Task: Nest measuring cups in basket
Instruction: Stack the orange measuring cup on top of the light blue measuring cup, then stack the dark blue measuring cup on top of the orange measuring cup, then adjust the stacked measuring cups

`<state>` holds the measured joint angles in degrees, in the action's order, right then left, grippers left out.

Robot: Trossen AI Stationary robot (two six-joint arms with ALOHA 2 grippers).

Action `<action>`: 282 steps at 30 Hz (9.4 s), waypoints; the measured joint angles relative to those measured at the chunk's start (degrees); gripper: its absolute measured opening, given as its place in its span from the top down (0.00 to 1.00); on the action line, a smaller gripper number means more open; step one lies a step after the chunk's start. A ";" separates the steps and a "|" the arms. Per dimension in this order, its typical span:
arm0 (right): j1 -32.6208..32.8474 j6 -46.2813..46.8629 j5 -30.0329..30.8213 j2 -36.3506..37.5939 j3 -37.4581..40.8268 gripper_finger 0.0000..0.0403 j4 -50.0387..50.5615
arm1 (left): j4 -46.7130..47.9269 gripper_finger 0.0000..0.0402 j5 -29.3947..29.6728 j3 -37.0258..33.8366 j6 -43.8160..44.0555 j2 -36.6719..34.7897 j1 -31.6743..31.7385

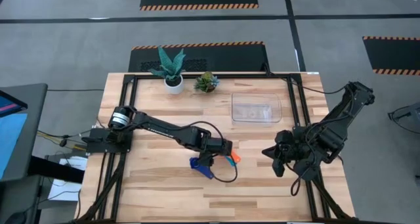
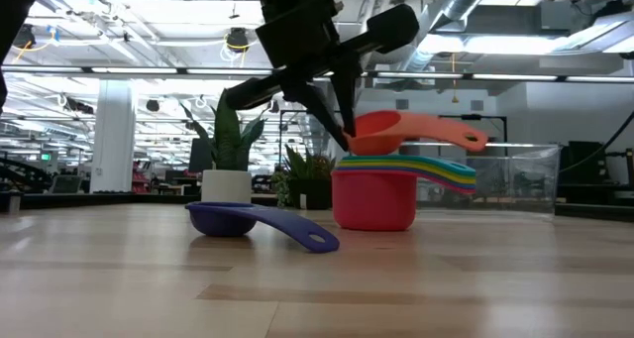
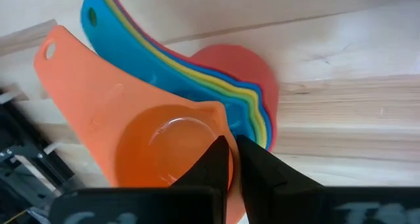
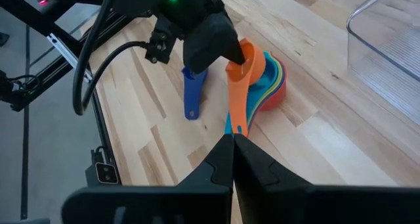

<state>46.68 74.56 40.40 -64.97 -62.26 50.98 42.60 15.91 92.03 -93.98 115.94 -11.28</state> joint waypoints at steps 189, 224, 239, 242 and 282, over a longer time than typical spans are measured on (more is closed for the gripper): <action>-8.41 -1.06 -9.11 -12.24 1.57 0.93 -3.50 | 2.93 0.85 -5.60 -11.76 90.49 -1.46 -10.59; -8.41 -1.48 -9.11 -12.24 1.57 0.93 -3.75 | 1.82 0.99 -8.24 -13.08 91.13 -1.55 -9.10; -8.41 -1.06 -9.11 -12.24 1.57 0.93 -6.91 | 8.41 1.00 1.06 4.35 89.54 -2.32 -2.27; -8.38 -1.06 -9.11 -12.24 1.57 0.93 -6.88 | 6.33 1.00 0.68 4.35 89.51 -1.74 0.50; -6.97 -1.06 -9.51 -12.26 1.57 0.93 -6.43 | -0.09 0.87 -1.63 5.01 89.53 2.27 -0.46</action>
<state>39.70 73.49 30.89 -77.23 -60.69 44.56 42.51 14.28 97.03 -4.44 118.21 -11.74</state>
